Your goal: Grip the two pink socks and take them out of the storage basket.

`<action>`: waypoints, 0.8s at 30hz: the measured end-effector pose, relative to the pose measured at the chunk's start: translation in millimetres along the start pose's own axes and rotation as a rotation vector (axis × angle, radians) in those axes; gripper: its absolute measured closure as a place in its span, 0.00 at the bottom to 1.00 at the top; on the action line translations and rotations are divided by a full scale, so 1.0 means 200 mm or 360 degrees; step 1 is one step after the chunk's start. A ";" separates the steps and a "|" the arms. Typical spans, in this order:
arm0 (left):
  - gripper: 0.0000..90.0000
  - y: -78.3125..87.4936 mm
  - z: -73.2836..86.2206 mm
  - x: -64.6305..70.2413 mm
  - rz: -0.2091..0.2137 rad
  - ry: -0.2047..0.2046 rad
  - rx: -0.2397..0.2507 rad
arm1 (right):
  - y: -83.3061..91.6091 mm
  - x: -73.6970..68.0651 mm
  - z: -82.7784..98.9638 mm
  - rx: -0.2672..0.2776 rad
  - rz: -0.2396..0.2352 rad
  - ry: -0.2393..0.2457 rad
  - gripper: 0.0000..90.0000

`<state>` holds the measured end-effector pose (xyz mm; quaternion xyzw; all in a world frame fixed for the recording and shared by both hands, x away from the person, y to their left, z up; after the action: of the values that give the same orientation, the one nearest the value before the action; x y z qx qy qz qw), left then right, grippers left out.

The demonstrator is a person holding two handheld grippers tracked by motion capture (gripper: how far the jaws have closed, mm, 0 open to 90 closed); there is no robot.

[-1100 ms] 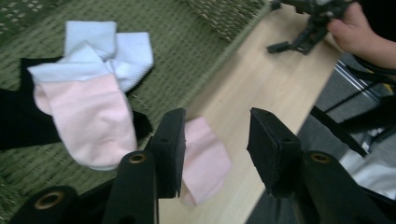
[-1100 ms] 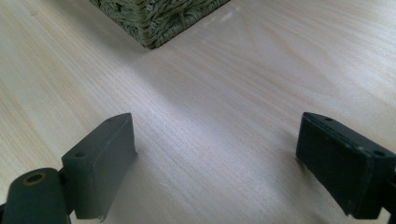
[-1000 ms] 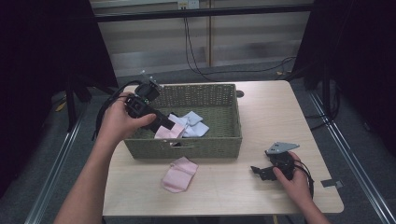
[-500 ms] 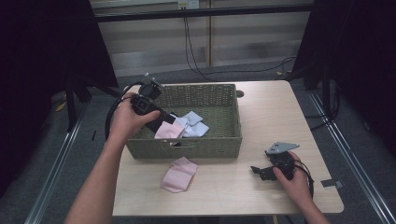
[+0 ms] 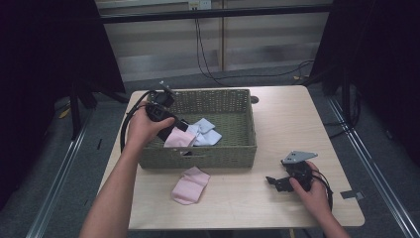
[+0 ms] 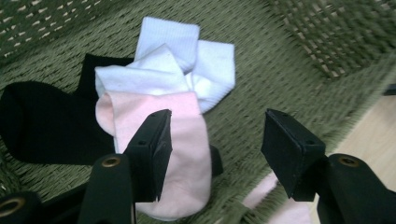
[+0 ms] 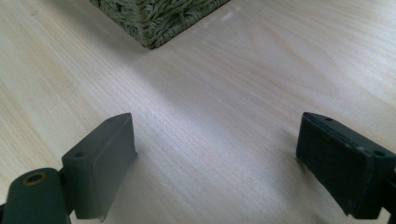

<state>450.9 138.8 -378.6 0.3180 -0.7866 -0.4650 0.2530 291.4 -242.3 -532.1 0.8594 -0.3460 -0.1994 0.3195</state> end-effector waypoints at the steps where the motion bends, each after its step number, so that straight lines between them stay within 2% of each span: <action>1: 0.47 -0.01 0.00 0.00 0.0001 0.0008 0.0003 | 0.00 0.00 0.00 0.0002 -0.0003 0.0000 0.12; 12: 0.45 -0.13 -0.02 -0.02 -0.0017 0.0027 -0.0053 | 0.00 0.00 0.00 0.0000 -0.0001 0.0001 0.12; 18: 0.44 -0.21 -0.02 -0.03 -0.0012 0.0062 -0.0058 | 0.00 0.00 0.00 -0.0001 -0.0003 0.0002 0.12; 24: 0.42 -0.27 -0.02 -0.03 -0.0027 0.0051 -0.0097 | 0.00 0.00 0.00 -0.0001 -0.0003 0.0002 0.12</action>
<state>471.6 122.0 -425.0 0.3241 -0.7651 -0.4858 0.2713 291.6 -242.2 -532.1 0.8598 -0.3448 -0.1992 0.3198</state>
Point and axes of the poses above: each handheld gripper's, and its own axes: y roughly backward along the jaws, z roughly out of its underside, x roughly to its right, the point moved 3 cm from there along -y, roughly forward along the jaws, and after that the axes turned 8 degrees about -z, right-handed, at the moved point
